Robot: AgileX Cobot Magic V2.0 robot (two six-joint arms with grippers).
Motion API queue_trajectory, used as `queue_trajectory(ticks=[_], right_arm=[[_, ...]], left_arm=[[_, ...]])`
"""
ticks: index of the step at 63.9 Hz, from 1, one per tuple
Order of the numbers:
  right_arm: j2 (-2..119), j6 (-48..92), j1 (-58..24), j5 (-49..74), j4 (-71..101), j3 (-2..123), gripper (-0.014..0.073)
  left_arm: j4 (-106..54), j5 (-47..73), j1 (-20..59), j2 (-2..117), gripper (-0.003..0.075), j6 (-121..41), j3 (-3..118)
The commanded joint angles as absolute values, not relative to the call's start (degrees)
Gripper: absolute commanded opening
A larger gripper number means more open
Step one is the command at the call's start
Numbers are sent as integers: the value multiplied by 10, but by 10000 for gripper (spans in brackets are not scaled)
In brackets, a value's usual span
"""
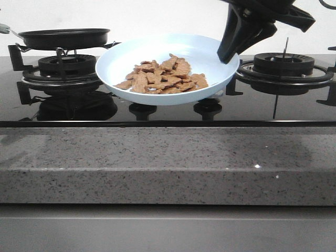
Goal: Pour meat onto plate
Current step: 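Release the pan handle and withdraw the left gripper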
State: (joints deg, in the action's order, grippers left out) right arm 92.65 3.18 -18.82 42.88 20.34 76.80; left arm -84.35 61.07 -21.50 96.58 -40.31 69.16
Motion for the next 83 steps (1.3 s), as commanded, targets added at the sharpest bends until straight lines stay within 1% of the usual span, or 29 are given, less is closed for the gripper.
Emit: queue_trajectory(ticks=[1,10,18,32,36,42,50,61,68,83], right_arm=[[896,35,-189,405,216,784,-71],[896,35,-189,405,216,784,-71],[896,35,-189,405,216,784,-71],[896,35,-189,405,216,784,-71],[896,35,-189,405,216,784,-71],[896,35,-189,405,216,784,-71],[896,35,-189,405,216,784,-71],[896,35,-189,405,216,784,-71],[896,35,-189,405,216,784,-71],[896,35,-189,405,216,784,-71]], left_arm=[[-876,634,-217,926,-20,-398,710],[-838,624,-210,891,-20,-402,710],[-754,567,-175,841,-20,-402,710],[-530,378,-63,705,-20,-343,671],[-450,322,-34,667,-20,-304,650],[-336,271,9,612,-20,-234,614],[-202,250,50,549,-21,-144,569],[-65,215,73,467,-21,-35,498],[-25,212,73,420,-20,-8,458],[-19,213,73,342,-21,-8,391]])
